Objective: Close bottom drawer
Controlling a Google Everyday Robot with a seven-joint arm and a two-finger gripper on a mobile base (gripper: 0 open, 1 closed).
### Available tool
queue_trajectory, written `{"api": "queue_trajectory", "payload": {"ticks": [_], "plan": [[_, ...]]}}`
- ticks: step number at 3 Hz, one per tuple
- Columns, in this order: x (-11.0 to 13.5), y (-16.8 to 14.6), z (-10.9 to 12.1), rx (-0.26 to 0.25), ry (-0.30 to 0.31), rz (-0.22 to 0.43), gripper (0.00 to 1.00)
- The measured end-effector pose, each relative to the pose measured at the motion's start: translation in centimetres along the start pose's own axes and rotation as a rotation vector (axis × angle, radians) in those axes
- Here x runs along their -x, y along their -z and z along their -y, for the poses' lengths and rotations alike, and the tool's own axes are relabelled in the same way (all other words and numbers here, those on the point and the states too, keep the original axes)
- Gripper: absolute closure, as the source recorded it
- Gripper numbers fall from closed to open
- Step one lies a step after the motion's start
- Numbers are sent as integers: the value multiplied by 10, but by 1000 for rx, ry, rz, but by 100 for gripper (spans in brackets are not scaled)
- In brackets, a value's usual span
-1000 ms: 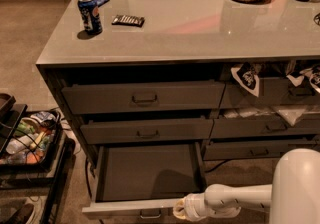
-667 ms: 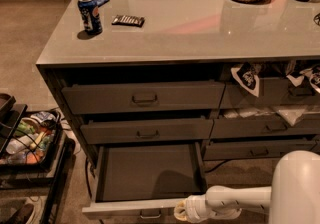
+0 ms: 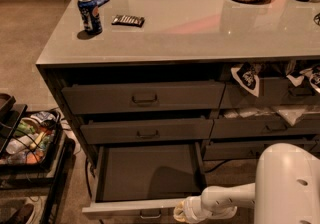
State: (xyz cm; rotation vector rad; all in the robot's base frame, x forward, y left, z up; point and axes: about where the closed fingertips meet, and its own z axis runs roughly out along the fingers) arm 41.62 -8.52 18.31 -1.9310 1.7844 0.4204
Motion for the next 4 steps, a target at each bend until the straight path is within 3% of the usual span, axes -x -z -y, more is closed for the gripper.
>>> {"api": "queue_trajectory", "payload": {"ticks": [3,4], "plan": [[6,-4,38,-144,26,-22,100],[13,-2,63,-195,41,-30,100]]}}
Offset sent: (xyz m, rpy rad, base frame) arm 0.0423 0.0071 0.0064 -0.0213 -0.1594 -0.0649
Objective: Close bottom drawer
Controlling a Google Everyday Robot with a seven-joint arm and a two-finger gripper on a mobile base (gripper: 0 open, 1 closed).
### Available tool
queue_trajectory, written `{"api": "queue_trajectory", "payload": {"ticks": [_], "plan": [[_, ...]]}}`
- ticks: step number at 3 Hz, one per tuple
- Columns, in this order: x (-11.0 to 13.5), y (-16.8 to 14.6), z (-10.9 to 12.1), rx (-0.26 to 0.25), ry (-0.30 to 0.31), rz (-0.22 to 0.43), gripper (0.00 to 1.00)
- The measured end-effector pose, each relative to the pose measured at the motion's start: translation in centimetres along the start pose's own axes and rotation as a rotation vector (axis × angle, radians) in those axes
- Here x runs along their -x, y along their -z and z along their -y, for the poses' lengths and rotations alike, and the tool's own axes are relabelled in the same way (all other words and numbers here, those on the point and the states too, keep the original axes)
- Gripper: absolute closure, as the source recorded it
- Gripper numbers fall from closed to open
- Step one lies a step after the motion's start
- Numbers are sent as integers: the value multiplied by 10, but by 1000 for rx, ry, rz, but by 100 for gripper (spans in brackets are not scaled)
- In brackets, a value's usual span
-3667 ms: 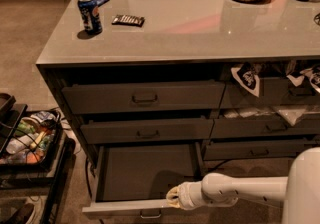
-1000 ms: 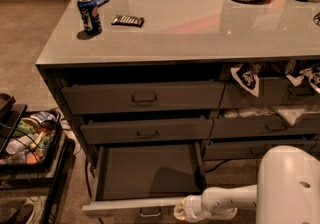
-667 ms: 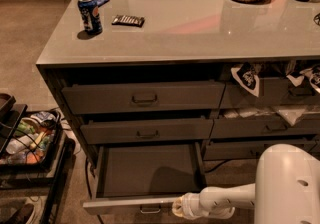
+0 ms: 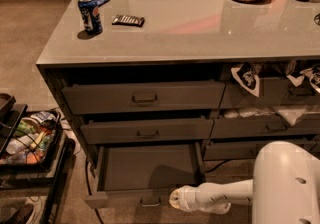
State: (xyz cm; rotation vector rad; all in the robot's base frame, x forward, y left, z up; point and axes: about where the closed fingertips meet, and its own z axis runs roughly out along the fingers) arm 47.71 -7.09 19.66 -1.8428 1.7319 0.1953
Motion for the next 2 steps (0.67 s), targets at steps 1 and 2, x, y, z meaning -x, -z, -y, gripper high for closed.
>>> {"api": "queue_trajectory", "payload": {"ticks": [1,2], "plan": [[-1,-6,14,-49,18,28,100],[-4,-13,14,-38,11,26,100]]}}
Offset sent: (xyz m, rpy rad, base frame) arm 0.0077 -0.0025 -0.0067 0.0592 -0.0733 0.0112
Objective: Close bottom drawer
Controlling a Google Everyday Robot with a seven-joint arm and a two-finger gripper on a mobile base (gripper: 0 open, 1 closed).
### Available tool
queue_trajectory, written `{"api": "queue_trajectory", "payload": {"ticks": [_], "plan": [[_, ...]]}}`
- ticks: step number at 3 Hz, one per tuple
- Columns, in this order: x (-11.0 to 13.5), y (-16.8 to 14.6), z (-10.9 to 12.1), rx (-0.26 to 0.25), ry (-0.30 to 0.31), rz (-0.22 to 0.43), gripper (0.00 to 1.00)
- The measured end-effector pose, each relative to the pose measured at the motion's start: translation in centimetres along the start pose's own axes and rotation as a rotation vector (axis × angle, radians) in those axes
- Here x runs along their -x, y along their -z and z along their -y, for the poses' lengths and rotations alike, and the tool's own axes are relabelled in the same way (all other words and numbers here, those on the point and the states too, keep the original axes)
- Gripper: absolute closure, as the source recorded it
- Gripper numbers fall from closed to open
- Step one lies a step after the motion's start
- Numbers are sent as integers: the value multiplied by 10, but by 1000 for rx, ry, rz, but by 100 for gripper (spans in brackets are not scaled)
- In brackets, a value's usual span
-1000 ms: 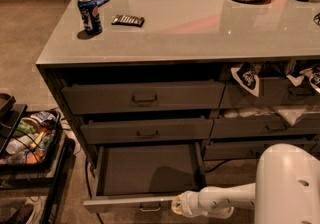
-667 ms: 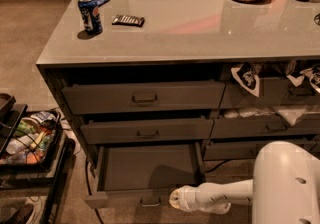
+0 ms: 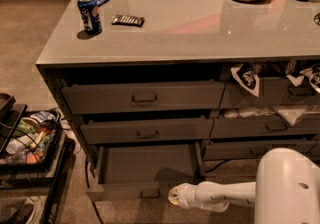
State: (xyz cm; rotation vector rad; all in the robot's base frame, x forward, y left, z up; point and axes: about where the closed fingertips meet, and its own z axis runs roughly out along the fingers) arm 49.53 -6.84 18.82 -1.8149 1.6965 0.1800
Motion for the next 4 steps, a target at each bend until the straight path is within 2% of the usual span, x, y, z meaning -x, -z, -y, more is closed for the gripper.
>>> {"api": "queue_trajectory", "payload": {"ticks": [1,3,4], "plan": [[-12,-19,8,-9,-29,-18,100],[-35,-46,48,-93,-70,-77,100],[-39,-54,71,-127,-75,-103,100]]}}
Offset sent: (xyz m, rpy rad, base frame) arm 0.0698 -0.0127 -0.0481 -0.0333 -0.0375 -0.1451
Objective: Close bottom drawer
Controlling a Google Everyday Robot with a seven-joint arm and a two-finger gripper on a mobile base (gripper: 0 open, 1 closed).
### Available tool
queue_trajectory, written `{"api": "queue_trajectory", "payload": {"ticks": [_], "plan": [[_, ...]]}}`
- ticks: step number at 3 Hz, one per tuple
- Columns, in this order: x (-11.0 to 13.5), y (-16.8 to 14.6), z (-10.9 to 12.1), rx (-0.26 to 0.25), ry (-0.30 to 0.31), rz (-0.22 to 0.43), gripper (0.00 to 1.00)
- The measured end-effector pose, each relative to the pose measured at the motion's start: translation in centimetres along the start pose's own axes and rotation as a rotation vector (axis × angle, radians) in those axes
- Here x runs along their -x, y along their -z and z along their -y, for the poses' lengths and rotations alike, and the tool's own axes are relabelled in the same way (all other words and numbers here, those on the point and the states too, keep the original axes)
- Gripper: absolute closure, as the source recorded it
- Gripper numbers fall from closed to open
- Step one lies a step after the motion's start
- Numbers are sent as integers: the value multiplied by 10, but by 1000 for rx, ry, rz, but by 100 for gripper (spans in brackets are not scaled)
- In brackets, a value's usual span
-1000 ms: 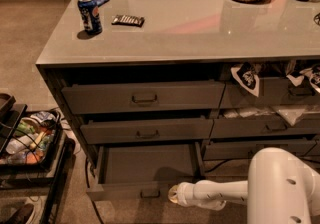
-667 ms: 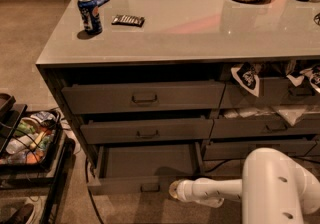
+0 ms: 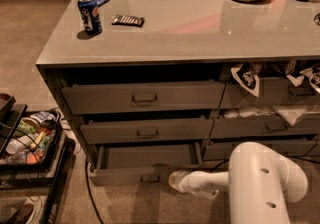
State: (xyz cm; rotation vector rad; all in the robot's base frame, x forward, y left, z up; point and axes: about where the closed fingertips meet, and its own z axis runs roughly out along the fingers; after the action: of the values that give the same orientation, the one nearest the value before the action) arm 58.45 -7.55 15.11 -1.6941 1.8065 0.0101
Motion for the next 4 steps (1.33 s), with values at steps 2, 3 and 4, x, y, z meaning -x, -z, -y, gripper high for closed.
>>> {"api": "queue_trajectory", "payload": {"ticks": [2,3,4], "plan": [[-5,-5,44,-95,37,62,100],[-48,-3,36,-158,94,117,100],[-76,15,53,-218,96,123,100]]}}
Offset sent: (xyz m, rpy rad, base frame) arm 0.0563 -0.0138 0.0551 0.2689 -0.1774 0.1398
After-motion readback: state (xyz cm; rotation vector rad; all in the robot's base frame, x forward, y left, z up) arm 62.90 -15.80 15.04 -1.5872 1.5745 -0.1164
